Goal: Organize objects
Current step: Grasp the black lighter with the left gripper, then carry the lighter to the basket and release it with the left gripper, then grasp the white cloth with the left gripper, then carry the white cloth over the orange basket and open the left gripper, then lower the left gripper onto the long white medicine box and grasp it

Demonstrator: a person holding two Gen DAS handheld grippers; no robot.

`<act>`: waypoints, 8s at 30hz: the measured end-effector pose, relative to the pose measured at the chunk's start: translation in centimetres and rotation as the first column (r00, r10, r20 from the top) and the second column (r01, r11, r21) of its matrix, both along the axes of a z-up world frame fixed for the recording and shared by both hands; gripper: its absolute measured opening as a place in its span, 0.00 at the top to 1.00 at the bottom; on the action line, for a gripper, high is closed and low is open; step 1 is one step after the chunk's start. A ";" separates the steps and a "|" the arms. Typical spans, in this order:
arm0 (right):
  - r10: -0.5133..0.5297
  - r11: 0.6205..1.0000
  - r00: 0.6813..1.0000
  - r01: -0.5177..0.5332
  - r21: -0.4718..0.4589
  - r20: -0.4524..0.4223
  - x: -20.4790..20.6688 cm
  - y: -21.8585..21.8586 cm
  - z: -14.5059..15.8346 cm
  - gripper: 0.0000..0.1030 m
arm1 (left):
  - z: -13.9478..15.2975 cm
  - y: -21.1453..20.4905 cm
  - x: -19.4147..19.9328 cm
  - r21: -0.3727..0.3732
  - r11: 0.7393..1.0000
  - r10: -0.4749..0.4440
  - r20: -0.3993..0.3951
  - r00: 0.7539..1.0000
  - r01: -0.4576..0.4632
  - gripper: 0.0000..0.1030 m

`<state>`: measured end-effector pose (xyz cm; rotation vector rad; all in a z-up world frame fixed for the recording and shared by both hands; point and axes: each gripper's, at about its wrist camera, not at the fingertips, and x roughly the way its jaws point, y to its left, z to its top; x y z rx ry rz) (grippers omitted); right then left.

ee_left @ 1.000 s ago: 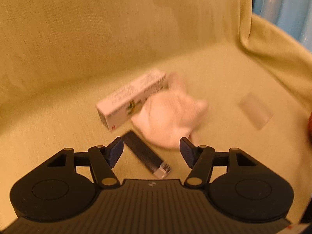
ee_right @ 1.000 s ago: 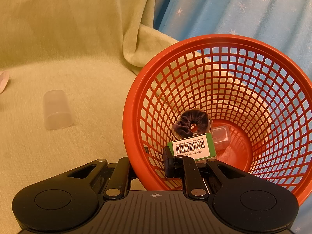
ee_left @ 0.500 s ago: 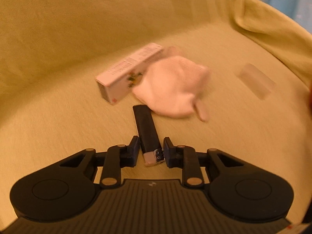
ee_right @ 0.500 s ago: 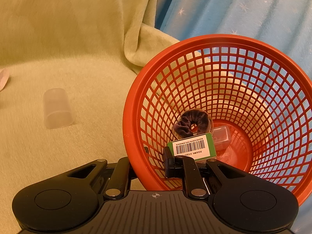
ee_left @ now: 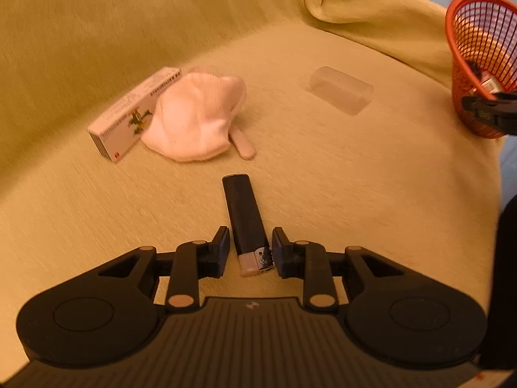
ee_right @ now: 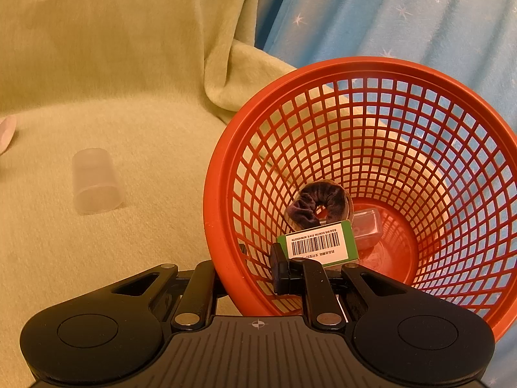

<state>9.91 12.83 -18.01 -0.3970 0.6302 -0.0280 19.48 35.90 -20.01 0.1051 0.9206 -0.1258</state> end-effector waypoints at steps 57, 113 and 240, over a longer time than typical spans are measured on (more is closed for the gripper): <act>0.000 1.000 1.000 0.000 0.006 0.002 -0.1 0.0 0.2 0.88 | 16.7 -18.0 7.7 -0.155 0.827 -0.496 0.249 0.832 0.540 0.83; 0.000 1.000 1.000 0.000 -0.001 0.000 -0.4 0.8 0.0 0.88 | 2.1 -0.8 10.0 0.128 0.992 -0.019 0.079 0.997 0.009 0.52; -0.006 1.000 1.000 0.006 0.010 -0.002 -0.5 1.1 0.1 0.88 | 4.5 7.4 9.2 0.063 0.984 0.155 0.133 0.979 -0.164 0.48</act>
